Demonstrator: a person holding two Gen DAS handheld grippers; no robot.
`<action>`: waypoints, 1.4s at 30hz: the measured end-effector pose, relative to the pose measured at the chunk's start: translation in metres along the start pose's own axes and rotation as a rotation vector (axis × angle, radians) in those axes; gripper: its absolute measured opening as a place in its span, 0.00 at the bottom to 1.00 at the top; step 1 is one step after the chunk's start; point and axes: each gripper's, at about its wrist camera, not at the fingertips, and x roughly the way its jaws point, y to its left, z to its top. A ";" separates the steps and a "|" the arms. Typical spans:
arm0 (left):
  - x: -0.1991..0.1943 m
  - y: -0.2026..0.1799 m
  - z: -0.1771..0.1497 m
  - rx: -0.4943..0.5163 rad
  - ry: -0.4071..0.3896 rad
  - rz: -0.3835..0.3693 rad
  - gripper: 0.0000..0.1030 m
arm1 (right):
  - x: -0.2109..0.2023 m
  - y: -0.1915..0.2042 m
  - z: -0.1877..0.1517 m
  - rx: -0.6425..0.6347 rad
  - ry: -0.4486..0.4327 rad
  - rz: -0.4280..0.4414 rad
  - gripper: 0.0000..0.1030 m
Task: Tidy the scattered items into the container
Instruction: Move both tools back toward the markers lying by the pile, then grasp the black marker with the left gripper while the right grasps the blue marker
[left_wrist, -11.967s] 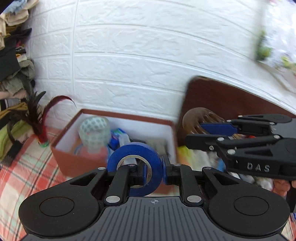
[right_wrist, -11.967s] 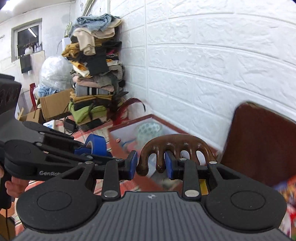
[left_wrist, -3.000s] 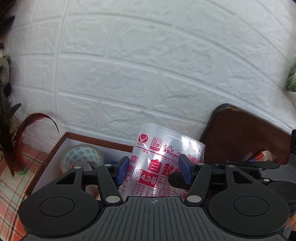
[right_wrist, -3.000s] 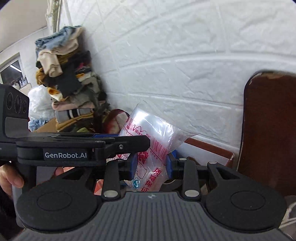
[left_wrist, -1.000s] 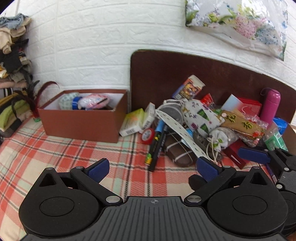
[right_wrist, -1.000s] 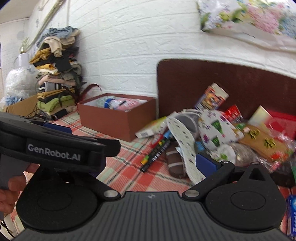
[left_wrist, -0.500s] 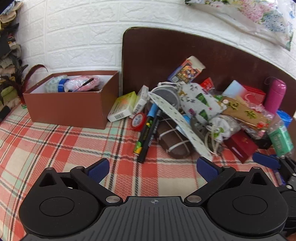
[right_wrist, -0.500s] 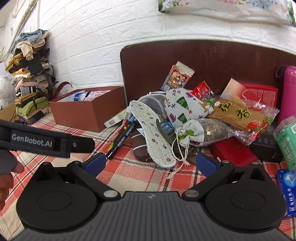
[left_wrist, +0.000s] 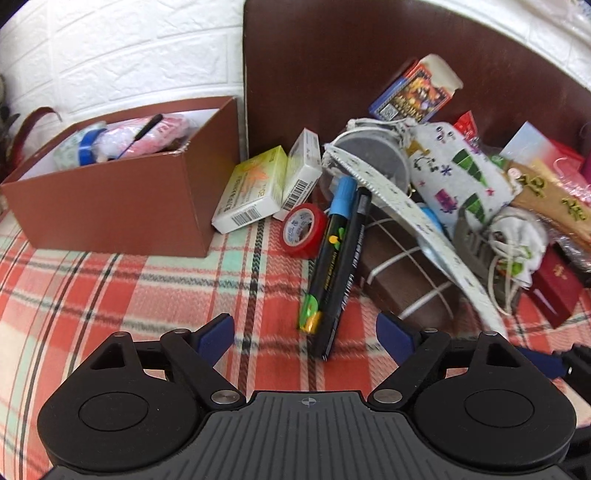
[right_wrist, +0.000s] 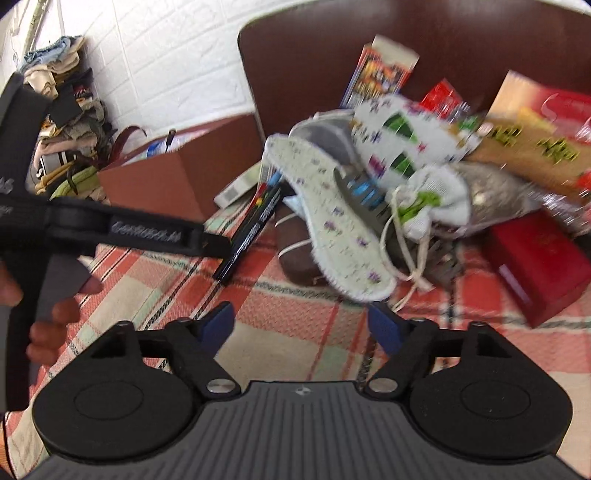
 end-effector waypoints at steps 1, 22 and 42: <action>0.005 0.000 0.002 0.005 0.005 0.000 0.88 | 0.004 0.000 0.000 0.003 0.010 0.007 0.72; 0.017 -0.001 -0.021 0.083 0.087 -0.101 0.10 | 0.013 0.003 -0.005 -0.001 0.040 0.034 0.57; -0.052 0.028 -0.082 -0.027 0.092 -0.144 0.41 | 0.021 0.029 -0.003 -0.033 0.063 0.095 0.50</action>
